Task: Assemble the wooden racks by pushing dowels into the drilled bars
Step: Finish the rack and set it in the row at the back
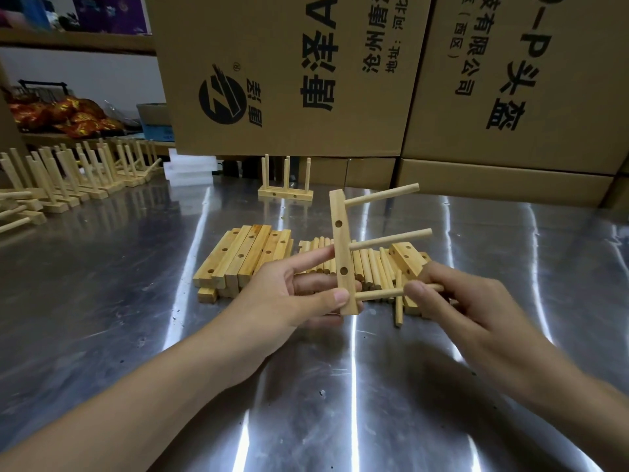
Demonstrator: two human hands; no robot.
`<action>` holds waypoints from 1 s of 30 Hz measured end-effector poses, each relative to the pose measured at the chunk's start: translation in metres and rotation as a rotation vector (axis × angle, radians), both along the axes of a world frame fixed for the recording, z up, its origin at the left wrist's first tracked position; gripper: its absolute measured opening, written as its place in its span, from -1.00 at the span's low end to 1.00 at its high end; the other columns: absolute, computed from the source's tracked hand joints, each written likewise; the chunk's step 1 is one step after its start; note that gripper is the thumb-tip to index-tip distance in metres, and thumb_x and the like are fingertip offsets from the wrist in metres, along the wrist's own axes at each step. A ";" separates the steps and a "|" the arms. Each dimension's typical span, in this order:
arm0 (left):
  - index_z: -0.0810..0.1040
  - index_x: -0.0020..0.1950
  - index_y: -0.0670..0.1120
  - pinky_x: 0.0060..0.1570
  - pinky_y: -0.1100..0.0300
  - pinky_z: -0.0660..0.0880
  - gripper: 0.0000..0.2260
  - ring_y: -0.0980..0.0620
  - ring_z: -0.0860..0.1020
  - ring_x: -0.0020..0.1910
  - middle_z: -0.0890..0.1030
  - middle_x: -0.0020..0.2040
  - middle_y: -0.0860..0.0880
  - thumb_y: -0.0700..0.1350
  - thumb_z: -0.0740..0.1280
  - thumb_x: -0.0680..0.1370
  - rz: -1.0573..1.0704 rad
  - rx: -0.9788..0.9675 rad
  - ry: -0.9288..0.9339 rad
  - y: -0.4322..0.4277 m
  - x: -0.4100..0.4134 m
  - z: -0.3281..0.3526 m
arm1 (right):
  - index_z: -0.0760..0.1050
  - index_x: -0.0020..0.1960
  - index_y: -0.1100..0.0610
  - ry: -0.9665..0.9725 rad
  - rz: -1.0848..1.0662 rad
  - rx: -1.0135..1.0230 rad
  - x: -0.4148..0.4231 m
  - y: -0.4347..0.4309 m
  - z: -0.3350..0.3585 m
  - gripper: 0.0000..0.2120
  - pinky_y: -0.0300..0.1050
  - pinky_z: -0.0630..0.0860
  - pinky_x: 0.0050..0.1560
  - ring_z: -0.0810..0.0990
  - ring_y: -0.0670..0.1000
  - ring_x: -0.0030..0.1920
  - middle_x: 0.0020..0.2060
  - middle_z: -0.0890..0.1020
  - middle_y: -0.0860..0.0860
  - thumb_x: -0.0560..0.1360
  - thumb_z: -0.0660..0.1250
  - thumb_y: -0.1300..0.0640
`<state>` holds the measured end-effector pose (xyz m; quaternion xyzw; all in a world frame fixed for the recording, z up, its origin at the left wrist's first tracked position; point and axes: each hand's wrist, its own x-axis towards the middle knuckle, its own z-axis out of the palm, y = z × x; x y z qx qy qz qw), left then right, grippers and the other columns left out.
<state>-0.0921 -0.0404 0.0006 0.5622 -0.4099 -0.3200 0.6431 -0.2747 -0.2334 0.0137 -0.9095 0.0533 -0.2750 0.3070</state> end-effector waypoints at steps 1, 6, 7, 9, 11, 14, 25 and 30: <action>0.44 0.46 0.14 0.16 0.02 0.67 -0.49 -0.15 0.72 0.20 0.74 0.24 -0.09 -0.28 0.44 0.61 -0.011 0.004 0.010 0.001 0.000 -0.001 | 0.44 -0.20 0.02 -0.005 -0.004 -0.020 0.000 0.002 -0.001 -0.58 -0.21 0.23 -0.37 0.32 -0.11 -0.38 -0.41 0.38 -0.06 0.71 0.21 -0.22; 0.44 0.51 0.09 0.13 0.07 0.68 -0.47 -0.14 0.72 0.20 0.73 0.24 -0.08 -0.26 0.47 0.60 -0.001 -0.041 -0.001 0.002 -0.001 -0.001 | 0.37 -0.21 0.25 0.032 -0.010 0.298 0.004 0.010 -0.003 -0.40 -0.13 0.19 -0.37 0.21 -0.01 -0.38 -0.38 0.25 0.04 0.62 0.27 -0.29; 0.46 0.49 0.13 0.13 0.06 0.68 -0.46 -0.12 0.72 0.20 0.74 0.23 -0.07 -0.26 0.48 0.59 0.022 -0.063 -0.041 0.002 -0.003 -0.001 | 0.31 -0.24 0.25 0.050 -0.009 0.438 0.005 0.012 -0.001 -0.39 -0.13 0.14 -0.39 0.15 0.01 -0.38 -0.38 0.20 0.06 0.63 0.31 -0.28; 0.49 0.45 0.22 0.15 0.08 0.67 -0.44 -0.08 0.73 0.18 0.75 0.21 -0.02 -0.27 0.51 0.57 0.101 -0.112 -0.161 0.001 -0.005 -0.003 | 0.17 -0.28 0.10 0.107 -0.029 0.667 0.008 0.017 0.001 -0.47 -0.10 0.03 -0.39 0.08 0.01 -0.39 -0.38 0.13 0.05 0.59 0.34 -0.20; 0.50 0.43 0.27 0.15 0.16 0.65 -0.41 -0.03 0.73 0.17 0.75 0.20 0.03 -0.27 0.52 0.56 0.155 -0.156 -0.251 -0.001 -0.009 -0.005 | 0.09 -0.24 0.04 0.175 -0.037 0.847 0.008 0.019 0.002 -0.52 -0.08 -0.04 -0.36 0.03 0.00 -0.39 -0.37 0.07 0.01 0.59 0.34 -0.12; 0.52 0.42 0.29 0.13 0.22 0.64 -0.42 0.00 0.73 0.17 0.75 0.20 0.05 -0.27 0.50 0.56 0.163 -0.179 -0.273 -0.002 -0.011 -0.004 | 0.07 -0.23 0.03 0.226 -0.003 0.915 0.007 0.017 0.005 -0.51 -0.09 -0.06 -0.36 0.01 -0.01 -0.40 -0.37 0.05 0.00 0.62 0.33 -0.11; 0.50 0.45 0.05 0.04 0.11 0.70 -0.49 -0.17 0.73 0.17 0.74 0.21 -0.10 -0.22 0.52 0.55 0.030 -0.028 0.097 0.000 -0.001 0.000 | 0.38 -0.26 0.00 -0.007 -0.056 0.033 0.005 0.001 -0.008 -0.50 -0.22 0.25 -0.32 0.35 -0.10 -0.37 -0.41 0.38 -0.07 0.67 0.06 -0.32; 0.51 0.41 0.10 0.20 0.05 0.66 -0.50 -0.09 0.75 0.12 0.75 0.19 -0.02 -0.34 0.47 0.59 0.129 -0.088 -0.192 -0.001 -0.007 -0.001 | 0.39 -0.20 0.11 0.076 -0.084 0.205 0.013 -0.003 -0.023 -0.44 -0.10 0.27 -0.28 0.29 -0.11 -0.37 -0.41 0.34 -0.12 0.70 0.05 -0.31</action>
